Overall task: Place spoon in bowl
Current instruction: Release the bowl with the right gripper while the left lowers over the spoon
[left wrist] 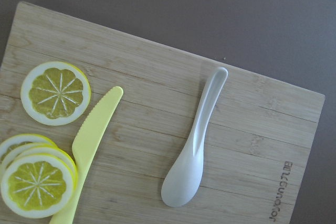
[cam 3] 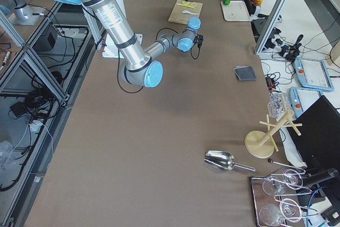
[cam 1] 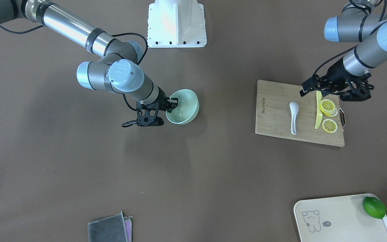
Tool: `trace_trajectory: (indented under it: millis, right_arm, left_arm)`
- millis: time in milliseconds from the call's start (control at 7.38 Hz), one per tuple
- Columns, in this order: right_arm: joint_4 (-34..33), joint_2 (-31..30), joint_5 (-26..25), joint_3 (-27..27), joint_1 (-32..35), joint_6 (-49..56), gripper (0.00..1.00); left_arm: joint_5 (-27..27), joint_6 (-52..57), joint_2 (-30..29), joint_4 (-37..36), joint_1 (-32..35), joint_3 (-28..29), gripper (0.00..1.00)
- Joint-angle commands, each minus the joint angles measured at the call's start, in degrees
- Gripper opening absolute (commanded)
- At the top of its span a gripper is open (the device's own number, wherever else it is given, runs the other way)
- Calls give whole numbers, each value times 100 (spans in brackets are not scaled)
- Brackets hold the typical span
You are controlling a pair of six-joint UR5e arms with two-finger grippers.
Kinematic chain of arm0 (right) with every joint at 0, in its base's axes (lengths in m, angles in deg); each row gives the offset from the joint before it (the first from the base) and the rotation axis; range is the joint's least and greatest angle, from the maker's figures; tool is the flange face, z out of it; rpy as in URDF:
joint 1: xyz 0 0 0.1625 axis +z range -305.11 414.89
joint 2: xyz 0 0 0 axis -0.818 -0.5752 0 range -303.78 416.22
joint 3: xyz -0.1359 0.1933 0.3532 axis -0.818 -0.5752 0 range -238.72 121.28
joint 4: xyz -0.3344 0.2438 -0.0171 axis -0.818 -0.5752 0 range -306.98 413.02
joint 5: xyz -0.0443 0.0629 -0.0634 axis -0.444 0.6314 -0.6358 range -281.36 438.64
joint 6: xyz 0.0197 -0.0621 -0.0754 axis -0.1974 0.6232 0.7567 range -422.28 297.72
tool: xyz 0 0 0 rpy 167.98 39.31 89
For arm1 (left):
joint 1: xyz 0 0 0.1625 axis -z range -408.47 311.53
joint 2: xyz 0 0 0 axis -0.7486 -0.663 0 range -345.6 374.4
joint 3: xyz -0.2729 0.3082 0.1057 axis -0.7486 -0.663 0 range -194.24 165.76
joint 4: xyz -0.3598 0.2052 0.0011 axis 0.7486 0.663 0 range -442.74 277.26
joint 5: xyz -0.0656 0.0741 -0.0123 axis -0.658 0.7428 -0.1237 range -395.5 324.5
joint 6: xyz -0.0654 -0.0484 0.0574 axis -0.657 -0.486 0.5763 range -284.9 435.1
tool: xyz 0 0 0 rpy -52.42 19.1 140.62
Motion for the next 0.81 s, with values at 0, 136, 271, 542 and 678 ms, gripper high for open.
trace_trajectory:
  millis: [0,136,271,542,678]
  right_arm:
    - [69,22,63,6,161,8,100]
    - [69,22,176,23,240,-1,100]
    - [69,22,343,23,310,-10,100]
    - [60,13,572,23,424,-10,100]
    - [60,-4,721,15,530,-10,100]
  left_arm:
    - [16,-33,-17,0,-36,39,98]
    - [16,-33,-17,0,-45,39,98]
    - [16,-33,-17,0,-54,48,98]
    - [242,-225,-26,9,-272,4,98]
    - [436,-696,-139,44,-587,-100,98]
